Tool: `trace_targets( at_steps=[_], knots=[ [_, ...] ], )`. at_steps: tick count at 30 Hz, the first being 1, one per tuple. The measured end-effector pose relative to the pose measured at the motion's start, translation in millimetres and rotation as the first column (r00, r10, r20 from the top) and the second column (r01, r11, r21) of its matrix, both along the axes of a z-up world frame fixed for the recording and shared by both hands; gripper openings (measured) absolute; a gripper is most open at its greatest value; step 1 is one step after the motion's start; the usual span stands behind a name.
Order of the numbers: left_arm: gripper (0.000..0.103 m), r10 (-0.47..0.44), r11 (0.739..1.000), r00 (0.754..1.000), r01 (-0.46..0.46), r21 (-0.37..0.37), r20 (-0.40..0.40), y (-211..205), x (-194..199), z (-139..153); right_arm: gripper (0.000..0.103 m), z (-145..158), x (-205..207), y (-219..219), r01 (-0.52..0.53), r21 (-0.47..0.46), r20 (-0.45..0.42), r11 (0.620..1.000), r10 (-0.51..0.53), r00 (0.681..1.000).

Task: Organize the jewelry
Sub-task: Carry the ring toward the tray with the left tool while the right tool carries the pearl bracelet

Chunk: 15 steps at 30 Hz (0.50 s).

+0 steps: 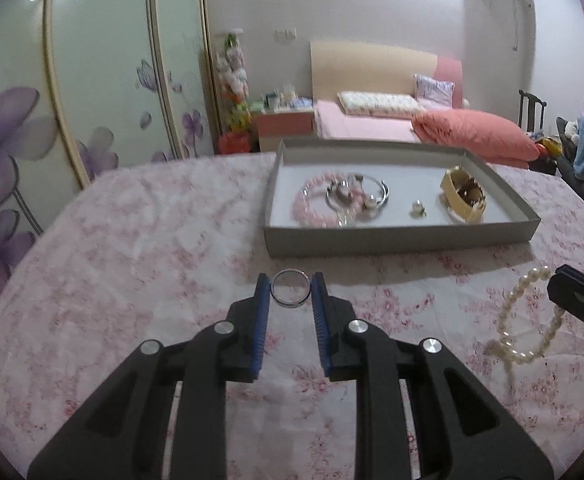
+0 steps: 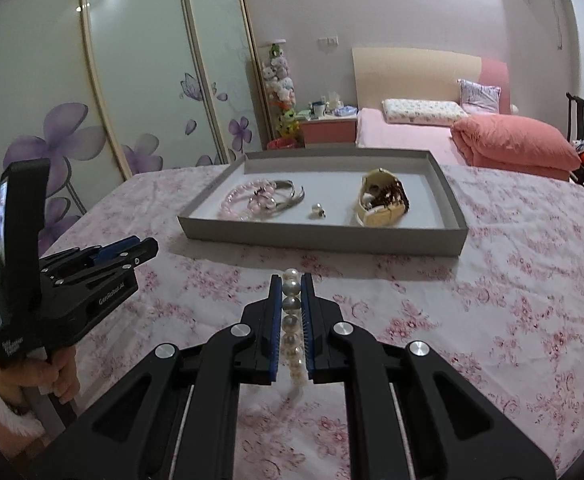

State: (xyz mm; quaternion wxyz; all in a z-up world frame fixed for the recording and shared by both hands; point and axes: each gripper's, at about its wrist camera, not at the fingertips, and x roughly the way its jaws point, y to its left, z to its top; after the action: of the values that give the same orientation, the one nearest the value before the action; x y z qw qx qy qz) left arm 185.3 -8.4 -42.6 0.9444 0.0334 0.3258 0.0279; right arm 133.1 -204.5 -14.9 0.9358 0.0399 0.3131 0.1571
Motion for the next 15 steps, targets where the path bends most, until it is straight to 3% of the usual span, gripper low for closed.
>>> trace_targets(
  at_steps=[15],
  knots=[
    [0.022, -0.019, 0.997, 0.981, 0.005, 0.073, 0.191, -18.6, -26.5, 32.6, 0.011, 26.9, -15.0, 5.8, 0.072, -0.032, 0.171, 0.997, -0.065, 0.983]
  ],
)
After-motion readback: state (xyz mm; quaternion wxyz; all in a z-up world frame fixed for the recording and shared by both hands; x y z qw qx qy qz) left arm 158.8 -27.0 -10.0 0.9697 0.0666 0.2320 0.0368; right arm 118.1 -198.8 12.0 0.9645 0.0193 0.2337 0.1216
